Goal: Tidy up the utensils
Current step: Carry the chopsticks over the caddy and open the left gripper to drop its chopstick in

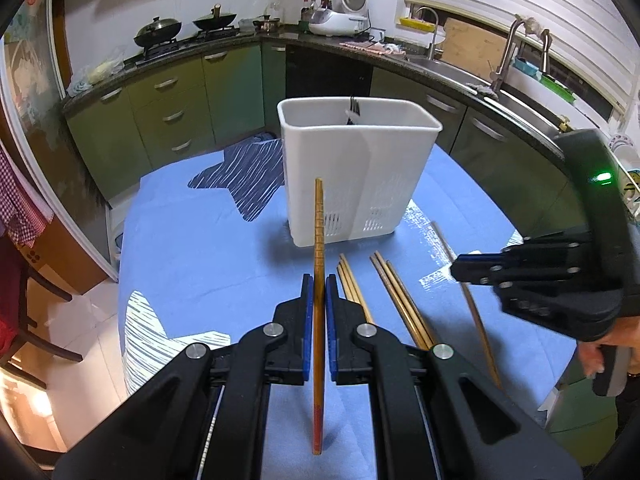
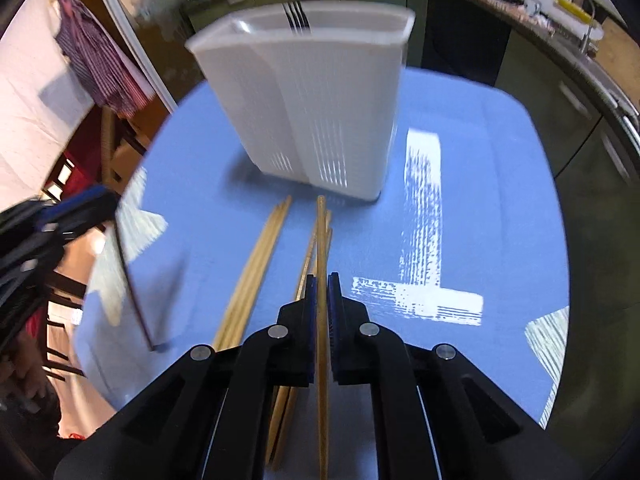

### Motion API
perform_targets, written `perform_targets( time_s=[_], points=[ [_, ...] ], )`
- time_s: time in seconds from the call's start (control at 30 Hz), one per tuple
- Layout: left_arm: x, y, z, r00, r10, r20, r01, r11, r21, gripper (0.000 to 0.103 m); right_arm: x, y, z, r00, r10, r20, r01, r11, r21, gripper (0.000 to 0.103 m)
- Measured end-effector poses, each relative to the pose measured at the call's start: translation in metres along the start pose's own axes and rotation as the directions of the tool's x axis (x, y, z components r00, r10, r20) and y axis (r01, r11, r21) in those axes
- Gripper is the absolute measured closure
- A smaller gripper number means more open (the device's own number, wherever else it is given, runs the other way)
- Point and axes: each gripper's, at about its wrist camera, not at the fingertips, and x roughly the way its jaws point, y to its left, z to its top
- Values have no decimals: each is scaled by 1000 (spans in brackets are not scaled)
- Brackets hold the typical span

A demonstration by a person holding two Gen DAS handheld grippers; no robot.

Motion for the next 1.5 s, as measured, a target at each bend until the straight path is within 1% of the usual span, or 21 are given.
perform_targets(
  time_s=[0.03, 0.23, 0.37, 0.6, 1.07, 1.3, 1.5],
  points=[
    [-2, -1, 0, 1000, -4, 7, 4, 1000, 2, 97, -11, 1, -4, 1000, 8, 26, -8, 1000, -1, 97],
    [-13, -1, -2, 999, -16, 38, 15, 1000, 13, 97, -50, 0, -18, 992, 48, 114, -48, 999, 1, 97],
    [-18, -2, -2, 999, -16, 49, 15, 1000, 18, 97, -66, -3, -25, 988, 56, 141, -56, 998, -1, 97],
    [-24, -4, -3, 998, -24, 60, 22, 999, 28, 97, -80, -9, -34, 983, 67, 173, -69, 998, 4, 97],
    [-37, -3, 4, 995, -29, 93, 26, 999, 33, 97, -102, -13, -29, 965, 74, 252, -77, 997, 1, 97],
    [-49, -3, 23, 992, -28, 125, 23, 999, 43, 97, -116, -18, -19, 952, 74, 298, -78, 997, 2, 97],
    [-64, -6, 54, 987, -26, 159, 18, 998, 54, 97, -129, -23, -13, 943, 66, 327, -71, 997, 3, 97]
  ],
)
